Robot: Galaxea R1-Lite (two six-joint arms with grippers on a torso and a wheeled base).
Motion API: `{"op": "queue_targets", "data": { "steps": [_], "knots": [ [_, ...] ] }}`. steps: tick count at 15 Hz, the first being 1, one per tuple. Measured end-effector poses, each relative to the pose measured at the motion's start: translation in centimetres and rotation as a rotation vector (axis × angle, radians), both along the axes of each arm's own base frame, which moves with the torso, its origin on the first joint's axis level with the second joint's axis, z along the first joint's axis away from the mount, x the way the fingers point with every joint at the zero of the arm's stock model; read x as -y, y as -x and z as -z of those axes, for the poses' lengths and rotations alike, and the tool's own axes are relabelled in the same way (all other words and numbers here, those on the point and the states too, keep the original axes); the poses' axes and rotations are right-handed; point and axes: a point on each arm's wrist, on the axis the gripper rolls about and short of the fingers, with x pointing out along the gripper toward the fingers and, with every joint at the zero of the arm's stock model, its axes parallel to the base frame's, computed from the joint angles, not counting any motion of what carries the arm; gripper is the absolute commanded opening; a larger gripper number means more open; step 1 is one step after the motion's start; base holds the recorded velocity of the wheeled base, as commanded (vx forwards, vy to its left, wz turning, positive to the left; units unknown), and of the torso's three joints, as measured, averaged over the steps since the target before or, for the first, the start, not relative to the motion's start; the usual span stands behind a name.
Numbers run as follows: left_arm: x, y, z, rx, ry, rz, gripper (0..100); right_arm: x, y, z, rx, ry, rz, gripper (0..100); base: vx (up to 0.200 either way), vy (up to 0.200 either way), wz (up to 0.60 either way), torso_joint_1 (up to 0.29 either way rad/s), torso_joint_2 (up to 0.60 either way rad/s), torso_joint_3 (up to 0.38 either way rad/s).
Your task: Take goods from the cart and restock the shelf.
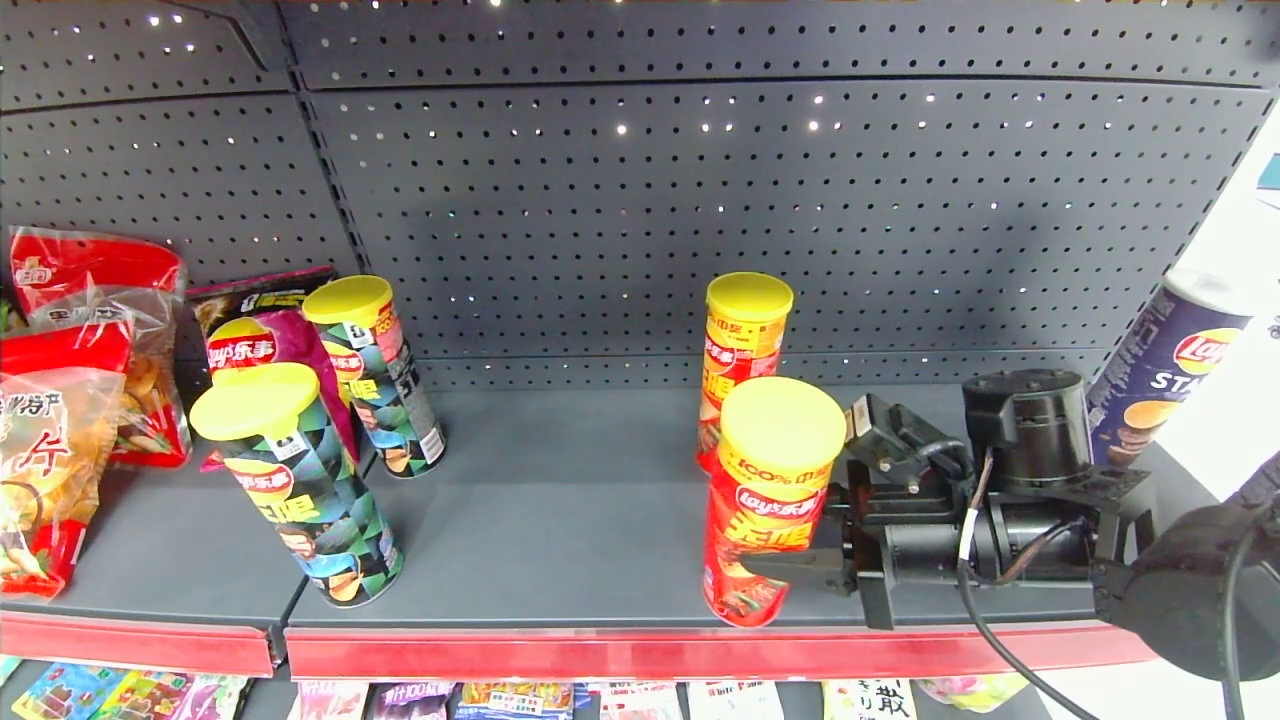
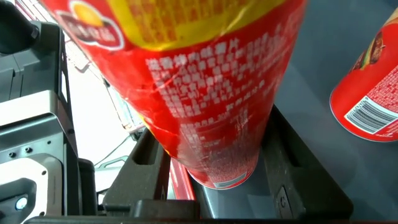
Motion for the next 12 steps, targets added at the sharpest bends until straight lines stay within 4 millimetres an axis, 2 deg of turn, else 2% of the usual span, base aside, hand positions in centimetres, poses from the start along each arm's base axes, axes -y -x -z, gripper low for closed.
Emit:
{"op": "queue_targets", "data": {
  "steps": [3,4,12],
  "knots": [
    [0.0,0.0,0.0,0.0,0.0,0.0,100,0.0,0.01,0.05,-0.002,0.0,-0.001,0,0.0,0.0,0.0,0.0,0.0,0.0],
    [0.0,0.0,0.0,0.0,0.0,0.0,100,0.0,0.02,0.05,-0.002,0.001,-0.001,100,0.0,0.0,0.0,0.0,0.0,0.0],
    [0.0,0.0,0.0,0.0,0.0,0.0,100,0.06,-0.02,0.16,-0.008,0.008,0.011,100,0.0,0.0,0.0,0.0,0.0,0.0]
  ]
}}
